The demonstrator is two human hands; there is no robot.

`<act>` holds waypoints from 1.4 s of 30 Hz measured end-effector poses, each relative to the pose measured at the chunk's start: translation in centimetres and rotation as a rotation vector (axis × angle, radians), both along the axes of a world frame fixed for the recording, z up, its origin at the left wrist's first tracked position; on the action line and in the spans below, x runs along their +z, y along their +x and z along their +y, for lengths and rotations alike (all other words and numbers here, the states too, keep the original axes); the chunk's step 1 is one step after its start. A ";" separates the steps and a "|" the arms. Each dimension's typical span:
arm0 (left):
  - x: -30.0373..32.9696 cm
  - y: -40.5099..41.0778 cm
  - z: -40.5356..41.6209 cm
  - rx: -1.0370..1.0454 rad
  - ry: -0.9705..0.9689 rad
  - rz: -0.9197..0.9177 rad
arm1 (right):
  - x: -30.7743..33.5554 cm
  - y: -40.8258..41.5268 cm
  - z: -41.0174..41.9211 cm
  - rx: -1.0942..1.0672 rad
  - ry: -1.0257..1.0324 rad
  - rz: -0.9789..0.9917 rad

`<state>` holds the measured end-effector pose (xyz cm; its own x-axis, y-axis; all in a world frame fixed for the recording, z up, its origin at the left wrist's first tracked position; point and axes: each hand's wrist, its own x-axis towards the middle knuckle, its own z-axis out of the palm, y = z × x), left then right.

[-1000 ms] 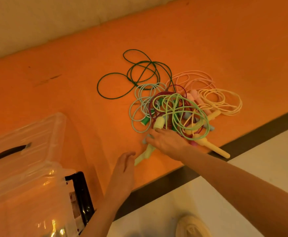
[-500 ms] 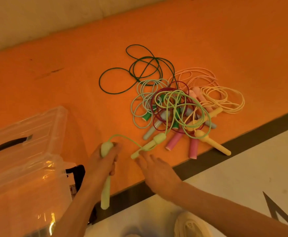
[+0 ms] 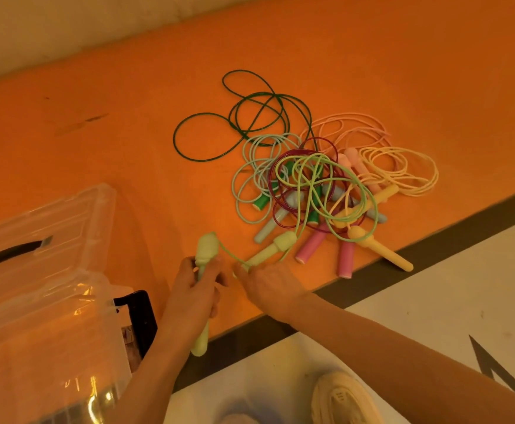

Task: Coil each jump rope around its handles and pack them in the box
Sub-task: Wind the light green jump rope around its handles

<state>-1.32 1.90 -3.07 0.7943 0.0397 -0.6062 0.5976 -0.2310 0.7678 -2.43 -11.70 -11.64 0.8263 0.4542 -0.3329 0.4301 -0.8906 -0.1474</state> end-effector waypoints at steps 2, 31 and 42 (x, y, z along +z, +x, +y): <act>0.5 -0.2 -0.2 -0.051 -0.024 -0.010 | -0.2 0.3 0.9 -0.063 -0.063 0.044; 14.2 -4.3 -1.7 -0.645 -0.445 0.384 | 15.3 -5.7 -6.6 -0.758 0.926 -0.110; 24.5 -4.7 -1.7 -0.491 0.157 -0.309 | 33.3 2.2 -11.3 -0.477 1.024 -1.091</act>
